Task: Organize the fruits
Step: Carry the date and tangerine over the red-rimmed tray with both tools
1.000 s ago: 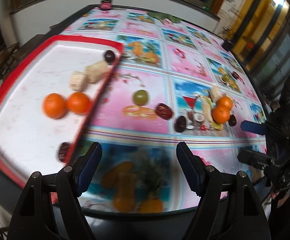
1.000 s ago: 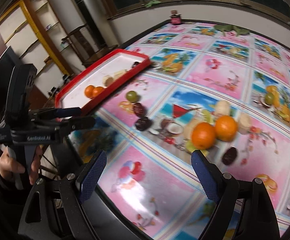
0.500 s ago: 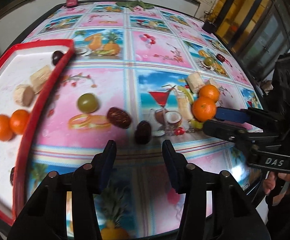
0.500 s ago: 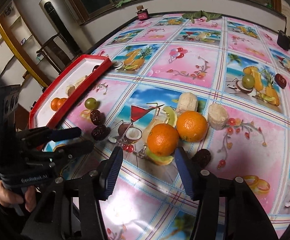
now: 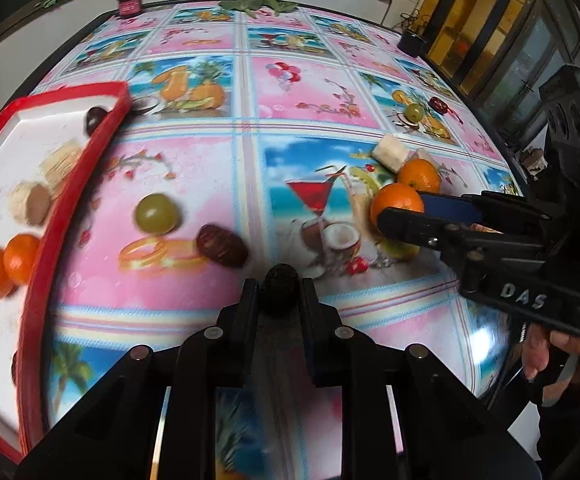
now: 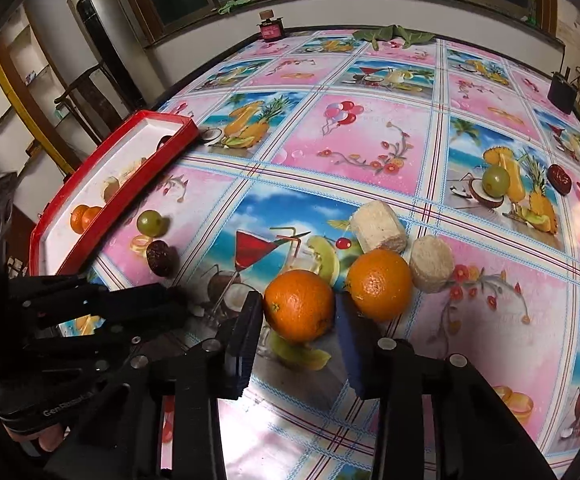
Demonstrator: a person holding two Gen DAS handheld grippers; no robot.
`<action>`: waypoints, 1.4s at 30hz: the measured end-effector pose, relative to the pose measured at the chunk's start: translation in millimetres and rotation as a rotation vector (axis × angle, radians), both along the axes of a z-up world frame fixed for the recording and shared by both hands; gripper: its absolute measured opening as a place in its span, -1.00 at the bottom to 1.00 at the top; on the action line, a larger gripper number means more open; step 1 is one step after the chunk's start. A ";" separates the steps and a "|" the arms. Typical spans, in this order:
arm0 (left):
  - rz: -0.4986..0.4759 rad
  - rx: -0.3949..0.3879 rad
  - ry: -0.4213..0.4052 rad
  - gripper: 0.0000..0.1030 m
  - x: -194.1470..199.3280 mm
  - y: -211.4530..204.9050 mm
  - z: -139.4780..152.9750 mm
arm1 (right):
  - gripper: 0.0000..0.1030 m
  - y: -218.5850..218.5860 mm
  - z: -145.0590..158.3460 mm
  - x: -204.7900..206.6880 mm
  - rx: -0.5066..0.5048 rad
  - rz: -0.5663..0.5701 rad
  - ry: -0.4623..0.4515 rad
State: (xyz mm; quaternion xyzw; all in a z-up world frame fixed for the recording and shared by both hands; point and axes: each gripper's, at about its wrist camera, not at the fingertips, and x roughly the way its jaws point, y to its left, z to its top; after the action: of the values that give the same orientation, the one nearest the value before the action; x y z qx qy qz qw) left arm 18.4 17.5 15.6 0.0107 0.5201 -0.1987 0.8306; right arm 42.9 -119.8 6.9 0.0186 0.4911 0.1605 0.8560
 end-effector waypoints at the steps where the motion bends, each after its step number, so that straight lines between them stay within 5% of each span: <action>1: 0.008 -0.003 0.004 -0.66 -1.8 5.3 0.5 | -0.28 0.9 0.6 -0.1 0.017 0.009 0.003; 42: 0.235 0.076 -0.101 -0.66 -11.8 112.8 47.4 | -0.29 101.2 60.2 1.5 0.085 0.254 -0.129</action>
State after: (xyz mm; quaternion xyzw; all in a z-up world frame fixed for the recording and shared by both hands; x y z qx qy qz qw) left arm 6.6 130.4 63.0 -0.0090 0.4826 -0.0793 0.8722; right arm 44.4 -18.6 67.1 -0.0178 0.4262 0.2889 0.8571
